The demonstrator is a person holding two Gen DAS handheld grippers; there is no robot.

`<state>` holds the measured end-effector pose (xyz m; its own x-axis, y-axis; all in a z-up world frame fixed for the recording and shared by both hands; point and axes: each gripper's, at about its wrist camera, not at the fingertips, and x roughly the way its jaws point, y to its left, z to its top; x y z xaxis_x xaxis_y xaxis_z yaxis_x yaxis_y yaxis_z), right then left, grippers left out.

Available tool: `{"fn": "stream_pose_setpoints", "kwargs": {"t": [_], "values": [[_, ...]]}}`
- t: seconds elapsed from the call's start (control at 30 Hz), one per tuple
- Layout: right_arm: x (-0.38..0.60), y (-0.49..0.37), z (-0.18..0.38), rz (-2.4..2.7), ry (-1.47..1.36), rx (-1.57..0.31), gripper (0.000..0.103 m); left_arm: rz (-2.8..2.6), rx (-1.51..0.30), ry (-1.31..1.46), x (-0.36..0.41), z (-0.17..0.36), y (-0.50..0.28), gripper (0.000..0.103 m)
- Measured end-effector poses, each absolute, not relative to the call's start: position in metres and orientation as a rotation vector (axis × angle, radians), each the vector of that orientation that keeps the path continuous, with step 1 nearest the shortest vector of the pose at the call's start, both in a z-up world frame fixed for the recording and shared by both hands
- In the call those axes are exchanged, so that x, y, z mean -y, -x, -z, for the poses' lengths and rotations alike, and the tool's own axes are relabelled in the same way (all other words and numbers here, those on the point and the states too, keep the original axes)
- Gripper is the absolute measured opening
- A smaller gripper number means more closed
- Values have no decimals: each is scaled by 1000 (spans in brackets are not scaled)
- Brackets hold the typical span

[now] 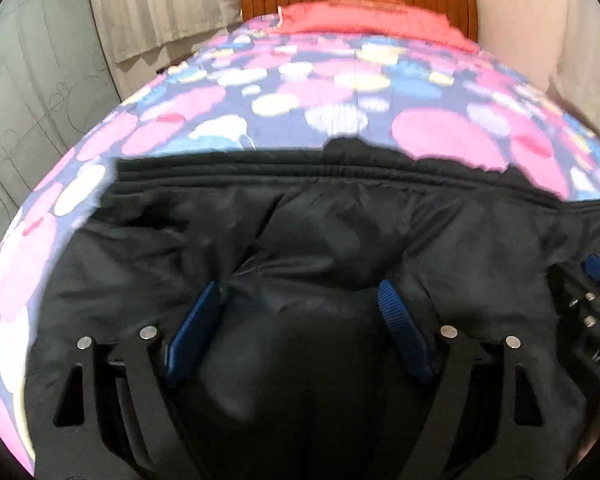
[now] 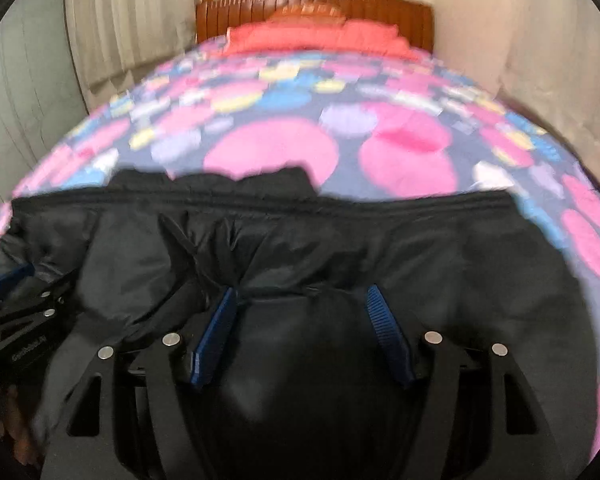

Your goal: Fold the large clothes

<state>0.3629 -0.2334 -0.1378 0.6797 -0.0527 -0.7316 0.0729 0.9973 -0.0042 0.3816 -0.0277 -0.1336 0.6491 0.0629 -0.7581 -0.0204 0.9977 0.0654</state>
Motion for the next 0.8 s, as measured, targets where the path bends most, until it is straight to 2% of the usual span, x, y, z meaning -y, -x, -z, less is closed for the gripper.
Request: {"fn": "stream_pose_setpoints", "kwargs": {"t": [0.1,0.3,0.47,0.63,0.8], "values": [[246,-351,136,127,19,-797,67,-75,-782,-72,21,126,-364,81],[257,-354,170,151,11,-802,70,-75,-836,-79,22,157,-379,84],[258,-354,164,144,7,-815,69,-67,-866,-94,22,154,-378,82],[293,-320,134,199,-36,-766,70,-106,-783,-84,-12,124,-346,82],[311,-319,161,245,-7,-795,70,-155,-849,-31,-44,150,-355,82]]}}
